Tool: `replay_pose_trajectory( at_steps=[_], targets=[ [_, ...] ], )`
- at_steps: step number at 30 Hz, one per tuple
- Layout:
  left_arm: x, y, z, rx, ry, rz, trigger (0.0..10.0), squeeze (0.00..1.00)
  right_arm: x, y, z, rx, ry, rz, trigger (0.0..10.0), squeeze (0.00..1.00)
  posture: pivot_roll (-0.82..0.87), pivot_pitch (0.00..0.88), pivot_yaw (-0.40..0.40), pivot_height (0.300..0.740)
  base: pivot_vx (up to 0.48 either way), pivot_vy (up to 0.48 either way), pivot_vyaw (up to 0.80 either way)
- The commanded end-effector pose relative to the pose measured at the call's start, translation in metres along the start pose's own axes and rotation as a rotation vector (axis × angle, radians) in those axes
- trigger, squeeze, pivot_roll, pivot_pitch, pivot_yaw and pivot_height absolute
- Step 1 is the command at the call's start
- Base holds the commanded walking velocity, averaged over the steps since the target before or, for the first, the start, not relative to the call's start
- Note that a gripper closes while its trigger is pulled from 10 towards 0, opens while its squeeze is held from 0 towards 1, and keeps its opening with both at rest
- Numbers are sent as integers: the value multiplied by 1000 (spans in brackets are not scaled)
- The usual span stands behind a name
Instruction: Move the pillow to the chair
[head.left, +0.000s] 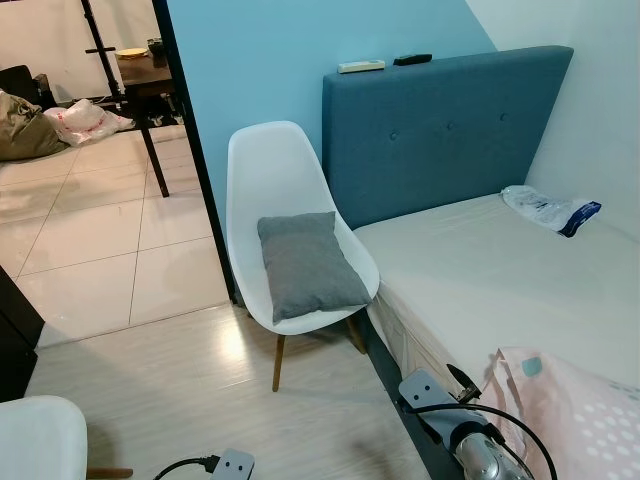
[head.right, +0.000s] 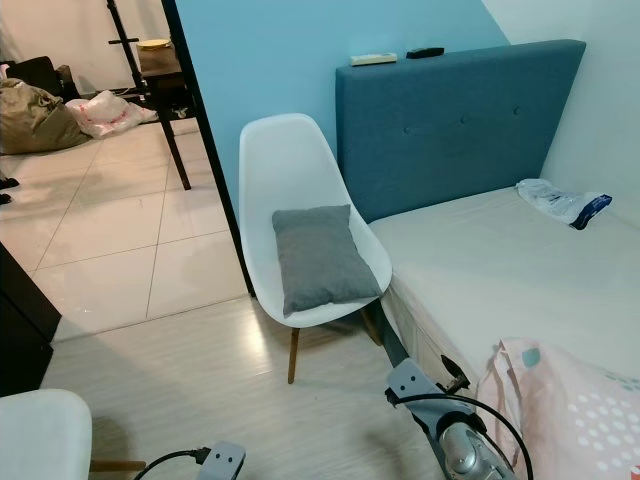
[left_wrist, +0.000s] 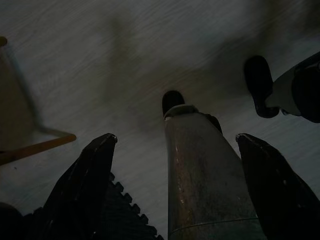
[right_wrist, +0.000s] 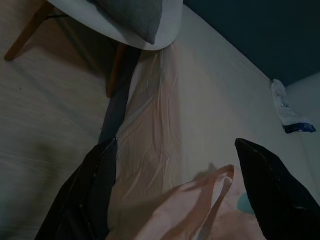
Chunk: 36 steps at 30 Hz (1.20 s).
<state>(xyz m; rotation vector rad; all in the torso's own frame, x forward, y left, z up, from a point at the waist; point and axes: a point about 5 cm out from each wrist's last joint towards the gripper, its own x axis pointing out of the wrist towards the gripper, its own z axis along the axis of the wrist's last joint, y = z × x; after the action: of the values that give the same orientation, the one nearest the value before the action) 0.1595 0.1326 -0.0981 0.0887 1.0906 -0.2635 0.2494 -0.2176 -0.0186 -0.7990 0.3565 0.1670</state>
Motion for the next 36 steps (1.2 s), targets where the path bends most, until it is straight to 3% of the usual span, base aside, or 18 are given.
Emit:
replay_pose_trajectory(
  at_steps=[1, 36],
  targets=[
    [-1, 5, -2, 8, 12, 12, 10000, 0, -1, 0, -3, 19, 10, -6, 10000, 0, -66, 0, 15, 740, 0, 0, 0],
    [-1, 5, 1, 11, 8, 14, 10000, 0, 0, -1, -1, 19, 8, -7, 10000, 0, -65, 0, 18, 740, 0, 0, 0]
  ],
)
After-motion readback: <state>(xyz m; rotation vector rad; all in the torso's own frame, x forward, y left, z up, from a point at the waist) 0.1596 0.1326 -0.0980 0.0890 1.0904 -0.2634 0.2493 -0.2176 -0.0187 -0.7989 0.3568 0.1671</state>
